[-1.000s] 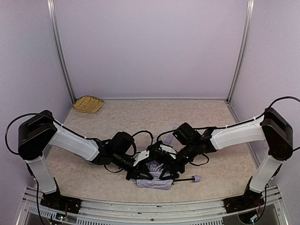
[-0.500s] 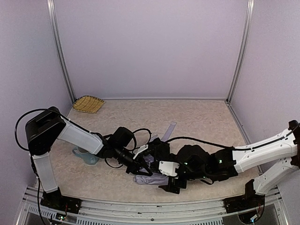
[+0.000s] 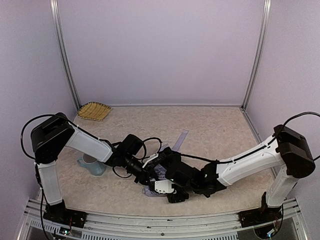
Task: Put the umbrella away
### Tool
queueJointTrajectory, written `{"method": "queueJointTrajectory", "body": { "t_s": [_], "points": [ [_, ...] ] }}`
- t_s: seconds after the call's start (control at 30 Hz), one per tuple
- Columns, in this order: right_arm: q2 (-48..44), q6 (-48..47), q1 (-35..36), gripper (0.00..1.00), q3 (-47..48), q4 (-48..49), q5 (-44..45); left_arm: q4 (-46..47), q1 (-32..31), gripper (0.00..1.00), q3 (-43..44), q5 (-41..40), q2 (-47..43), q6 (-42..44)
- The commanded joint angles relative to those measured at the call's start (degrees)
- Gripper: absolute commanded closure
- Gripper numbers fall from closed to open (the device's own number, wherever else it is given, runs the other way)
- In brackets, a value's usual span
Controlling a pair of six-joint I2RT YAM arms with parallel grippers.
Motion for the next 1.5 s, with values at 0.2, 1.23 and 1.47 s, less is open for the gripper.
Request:
{"method": "queueJointTrajectory", "body": {
  "t_s": [0.2, 1.23, 1.47],
  "points": [
    [5.1, 3.4, -2.9, 0.62, 2.6, -9.5, -10.9, -2.3, 1.6, 0.54, -3.8, -7.5, 0.7, -0.9],
    [23.7, 8.0, -18.8, 0.78, 15.2, -37.8, -63.2, 18.4, -23.9, 0.33, -25.1, -56.3, -26.7, 29.8],
    [27.3, 3.8, -19.1, 0.76, 18.8, -40.7, -64.5, 19.2, -22.8, 0.32, -20.6, -64.6, -17.8, 28.9]
  ]
}}
